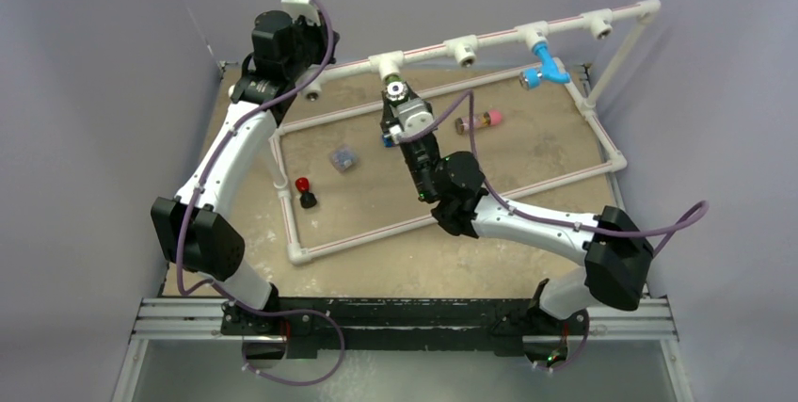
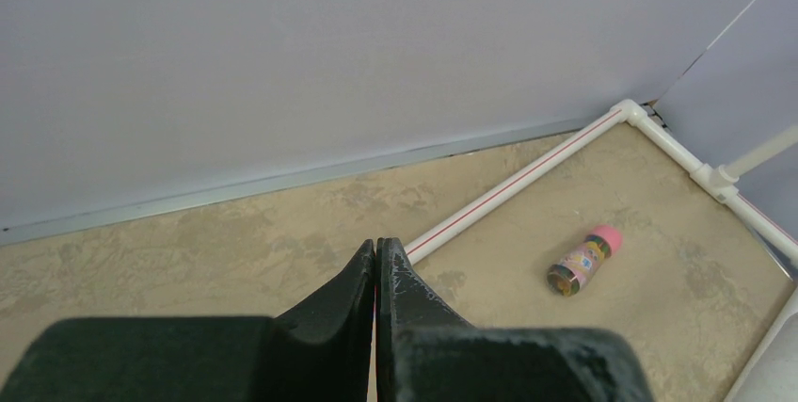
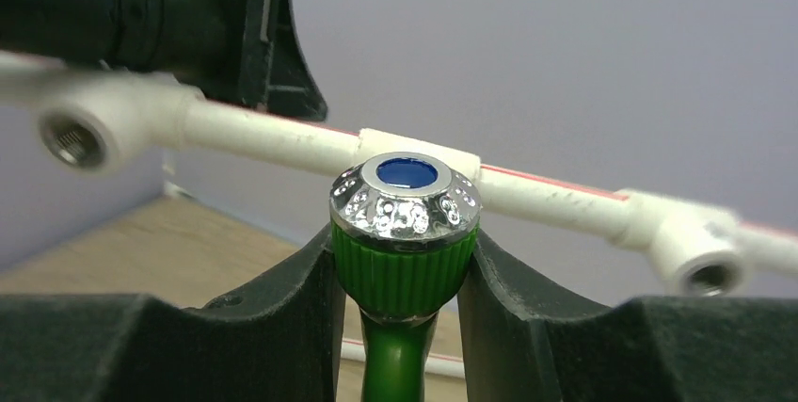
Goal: Install the water faucets
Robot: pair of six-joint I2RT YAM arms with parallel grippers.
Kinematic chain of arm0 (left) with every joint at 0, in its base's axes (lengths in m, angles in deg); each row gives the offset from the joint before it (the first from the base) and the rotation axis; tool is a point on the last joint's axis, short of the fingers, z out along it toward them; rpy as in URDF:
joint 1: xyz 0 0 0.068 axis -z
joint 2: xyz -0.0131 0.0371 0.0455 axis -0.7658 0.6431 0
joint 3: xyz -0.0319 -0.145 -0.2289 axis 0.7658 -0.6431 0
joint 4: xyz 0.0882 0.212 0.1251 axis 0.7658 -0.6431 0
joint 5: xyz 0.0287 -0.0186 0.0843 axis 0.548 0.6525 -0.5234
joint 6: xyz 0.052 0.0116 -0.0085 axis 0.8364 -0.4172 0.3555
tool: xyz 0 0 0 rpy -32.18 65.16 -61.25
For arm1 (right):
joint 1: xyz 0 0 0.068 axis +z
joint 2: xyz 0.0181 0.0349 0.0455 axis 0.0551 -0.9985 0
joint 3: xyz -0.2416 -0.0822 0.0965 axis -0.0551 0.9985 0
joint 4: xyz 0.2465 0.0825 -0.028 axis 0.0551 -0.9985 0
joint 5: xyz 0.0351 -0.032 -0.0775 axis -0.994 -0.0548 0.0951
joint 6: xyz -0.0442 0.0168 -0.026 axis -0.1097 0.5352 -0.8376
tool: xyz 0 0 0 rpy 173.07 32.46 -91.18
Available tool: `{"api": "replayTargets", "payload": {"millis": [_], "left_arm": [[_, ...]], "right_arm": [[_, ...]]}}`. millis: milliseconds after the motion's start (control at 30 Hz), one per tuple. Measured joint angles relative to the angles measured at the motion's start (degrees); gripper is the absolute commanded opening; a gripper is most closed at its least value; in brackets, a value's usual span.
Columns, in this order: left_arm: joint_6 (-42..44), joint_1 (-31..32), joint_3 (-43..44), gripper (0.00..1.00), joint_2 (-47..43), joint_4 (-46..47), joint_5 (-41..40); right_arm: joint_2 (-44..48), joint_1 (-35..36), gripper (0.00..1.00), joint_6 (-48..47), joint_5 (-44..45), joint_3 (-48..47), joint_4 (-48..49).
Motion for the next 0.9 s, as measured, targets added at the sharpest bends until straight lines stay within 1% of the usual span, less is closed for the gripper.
{"api": "replayTargets", "payload": {"millis": [200,233,400,433,533,633,767,900], "left_arm": [[0.0,0.1,0.0,0.0,-0.1,-0.3,0.4],[0.0,0.1,0.0,0.0,-0.1,-0.3,0.5],[0.0,0.0,0.0,0.0,-0.1,0.0,0.5],[0.0,0.0,0.0,0.0,0.0,0.1,0.5],[0.0,0.0,0.0,0.0,0.1,0.3,0.5],[0.0,-0.1,0.0,0.0,0.2,0.8,0.6],[-0.1,-0.3,-0.2,0.0,0.3,1.7,0.6],[-0.1,-0.3,-0.3,0.0,0.3,2.0,0.8]], "right_arm": [[2.3,-1.0,0.0,29.6,3.0,2.3,1.1],[2.4,-1.2,0.0,35.9,3.8,2.5,0.8],[3.4,-2.4,0.0,60.5,7.1,2.5,-2.7],[3.8,-2.7,0.0,66.9,7.7,2.6,-4.0],[4.3,-3.8,0.0,80.3,7.7,3.2,-6.3],[4.6,-5.3,0.0,93.5,6.2,4.0,-8.1],[4.7,-7.9,0.0,112.3,0.5,6.8,-7.7],[4.2,-9.5,0.0,124.3,-4.8,10.1,-4.0]]}}
